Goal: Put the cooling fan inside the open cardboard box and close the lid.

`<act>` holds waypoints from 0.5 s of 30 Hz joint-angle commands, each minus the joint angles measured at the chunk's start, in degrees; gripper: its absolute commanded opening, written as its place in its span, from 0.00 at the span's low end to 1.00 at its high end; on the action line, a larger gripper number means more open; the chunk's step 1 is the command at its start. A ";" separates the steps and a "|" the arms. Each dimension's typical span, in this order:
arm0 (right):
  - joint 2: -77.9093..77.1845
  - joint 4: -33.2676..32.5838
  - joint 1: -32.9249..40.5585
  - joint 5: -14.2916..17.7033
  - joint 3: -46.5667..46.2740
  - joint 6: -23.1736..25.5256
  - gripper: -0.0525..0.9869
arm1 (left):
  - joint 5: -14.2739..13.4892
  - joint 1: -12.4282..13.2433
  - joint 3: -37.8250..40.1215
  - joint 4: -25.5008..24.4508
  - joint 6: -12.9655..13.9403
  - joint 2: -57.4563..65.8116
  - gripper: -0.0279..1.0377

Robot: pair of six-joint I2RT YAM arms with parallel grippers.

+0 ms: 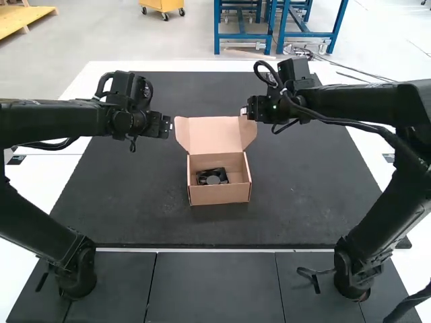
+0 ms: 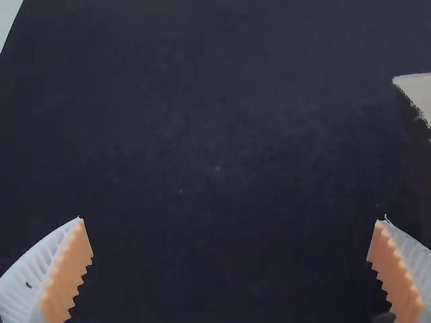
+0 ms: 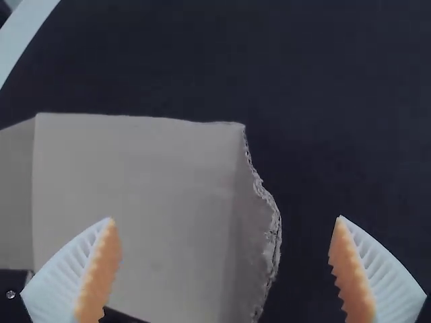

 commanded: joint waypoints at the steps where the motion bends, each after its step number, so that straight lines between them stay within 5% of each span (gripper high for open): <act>1: 1.01 -0.47 -0.52 -0.57 2.62 0.45 0.72 | -0.69 -0.04 2.71 0.58 0.58 0.40 0.93; 6: 2.33 -0.91 -0.52 -0.57 3.50 0.36 0.72 | -0.69 -0.04 3.15 0.76 0.58 0.76 0.93; 15: 4.00 -1.52 -0.61 -0.40 5.34 0.89 0.51 | -0.60 0.14 3.33 0.93 0.93 0.76 0.93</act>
